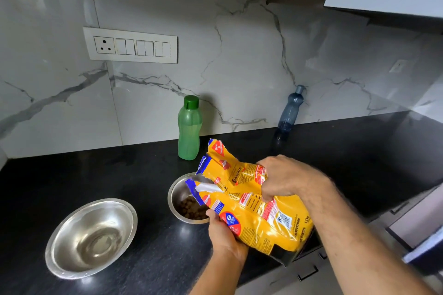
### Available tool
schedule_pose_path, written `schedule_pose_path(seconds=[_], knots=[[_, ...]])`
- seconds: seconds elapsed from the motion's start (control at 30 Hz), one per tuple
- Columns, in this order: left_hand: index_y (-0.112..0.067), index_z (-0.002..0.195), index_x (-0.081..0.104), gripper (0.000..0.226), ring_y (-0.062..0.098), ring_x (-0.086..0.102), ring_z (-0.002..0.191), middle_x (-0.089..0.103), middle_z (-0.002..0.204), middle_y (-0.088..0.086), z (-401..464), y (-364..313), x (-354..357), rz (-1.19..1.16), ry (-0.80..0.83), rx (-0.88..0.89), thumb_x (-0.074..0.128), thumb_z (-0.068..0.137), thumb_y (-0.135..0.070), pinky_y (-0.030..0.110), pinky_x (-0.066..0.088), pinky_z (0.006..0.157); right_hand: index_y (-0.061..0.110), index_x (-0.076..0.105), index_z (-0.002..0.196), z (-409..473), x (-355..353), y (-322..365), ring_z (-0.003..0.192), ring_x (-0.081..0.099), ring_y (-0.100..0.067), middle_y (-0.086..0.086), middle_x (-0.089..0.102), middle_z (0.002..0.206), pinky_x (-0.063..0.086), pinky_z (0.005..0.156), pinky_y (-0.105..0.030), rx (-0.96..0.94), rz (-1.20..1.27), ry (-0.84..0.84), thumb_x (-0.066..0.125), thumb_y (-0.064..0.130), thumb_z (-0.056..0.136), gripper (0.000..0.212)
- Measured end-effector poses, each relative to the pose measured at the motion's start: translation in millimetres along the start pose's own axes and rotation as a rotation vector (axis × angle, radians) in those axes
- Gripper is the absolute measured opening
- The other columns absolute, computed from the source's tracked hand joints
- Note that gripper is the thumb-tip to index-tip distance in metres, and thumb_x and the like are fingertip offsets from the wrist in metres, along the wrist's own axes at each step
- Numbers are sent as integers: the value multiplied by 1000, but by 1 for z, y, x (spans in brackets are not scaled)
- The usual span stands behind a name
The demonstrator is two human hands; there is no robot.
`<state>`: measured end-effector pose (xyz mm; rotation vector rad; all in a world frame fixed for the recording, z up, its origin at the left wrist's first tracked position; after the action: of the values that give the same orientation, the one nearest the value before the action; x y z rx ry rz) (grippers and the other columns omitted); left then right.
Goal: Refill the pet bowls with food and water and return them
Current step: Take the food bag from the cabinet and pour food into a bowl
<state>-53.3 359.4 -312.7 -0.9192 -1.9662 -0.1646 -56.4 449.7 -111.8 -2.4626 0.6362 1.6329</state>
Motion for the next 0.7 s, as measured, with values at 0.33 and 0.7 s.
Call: schedule_pose_path(seconds=[0.33, 0.7], knots=[[-22, 119, 68, 72, 33, 75, 91, 76, 109, 11, -3, -2, 1, -18, -14, 6, 28, 92, -76, 50, 58, 79, 29, 68, 103, 1, -5, 5, 84, 75, -15, 4, 75, 97, 64, 80, -40, -11, 15, 25, 87, 20, 74, 36], [-21, 122, 65, 68, 35, 73, 97, 76, 109, 12, -5, 0, 1, -31, -13, 11, 28, 95, -71, 52, 57, 82, 28, 68, 103, 1, -2, 9, 85, 75, -16, 4, 74, 97, 63, 81, -42, -1, -33, 17, 87, 22, 74, 35]])
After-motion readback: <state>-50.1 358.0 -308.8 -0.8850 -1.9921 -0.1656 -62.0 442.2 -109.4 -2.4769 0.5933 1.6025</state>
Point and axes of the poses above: each hand's wrist, its own z-axis towards the middle knuckle, its own x-axis out of the palm, y = z × x, the point moved 7 cm from there along z, towards the middle knuckle
